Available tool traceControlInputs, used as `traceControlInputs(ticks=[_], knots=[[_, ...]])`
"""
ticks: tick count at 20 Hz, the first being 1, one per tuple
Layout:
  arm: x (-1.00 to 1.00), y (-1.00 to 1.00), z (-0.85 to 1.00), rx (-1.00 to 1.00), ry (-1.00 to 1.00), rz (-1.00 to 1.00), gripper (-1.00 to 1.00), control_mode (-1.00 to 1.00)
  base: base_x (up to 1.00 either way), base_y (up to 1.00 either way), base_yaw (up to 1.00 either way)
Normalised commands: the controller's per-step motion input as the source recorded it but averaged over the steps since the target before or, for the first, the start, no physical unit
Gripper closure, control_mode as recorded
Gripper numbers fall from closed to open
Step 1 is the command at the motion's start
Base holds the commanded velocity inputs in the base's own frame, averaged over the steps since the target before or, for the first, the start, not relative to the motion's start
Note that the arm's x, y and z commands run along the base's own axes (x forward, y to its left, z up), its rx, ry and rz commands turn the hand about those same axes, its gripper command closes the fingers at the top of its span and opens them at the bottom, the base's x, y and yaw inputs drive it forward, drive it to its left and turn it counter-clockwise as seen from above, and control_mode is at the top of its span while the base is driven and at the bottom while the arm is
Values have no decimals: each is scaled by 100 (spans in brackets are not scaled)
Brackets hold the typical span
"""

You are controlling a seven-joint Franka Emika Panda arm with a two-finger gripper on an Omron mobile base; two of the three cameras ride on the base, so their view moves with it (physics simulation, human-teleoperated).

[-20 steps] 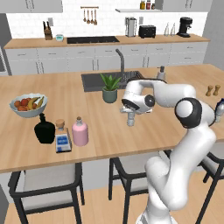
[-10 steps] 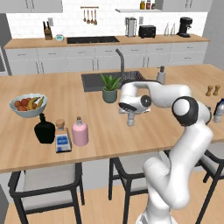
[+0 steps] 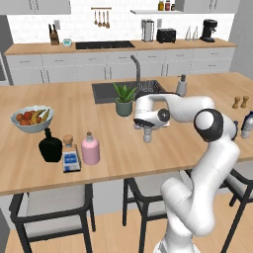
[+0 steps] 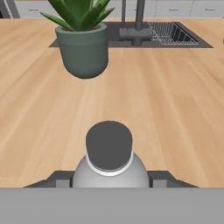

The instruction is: Move the plastic bottles in the middle to the plastics group, and the glass bottles in the middle to the glass group.

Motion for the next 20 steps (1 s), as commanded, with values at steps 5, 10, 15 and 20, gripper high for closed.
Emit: traceControlInputs(ticks=[5,10,15,20], knots=[[-2,-18,2,0,0,0,100,-100,0,0,0],[-31,-27,37,-1,0,-6,100,-100,0,0,0],[-55,-36,51,-3,0,-12,100,-100,0,0,0],[-67,-60,30,0,0,-24,100,-100,0,0,0]])
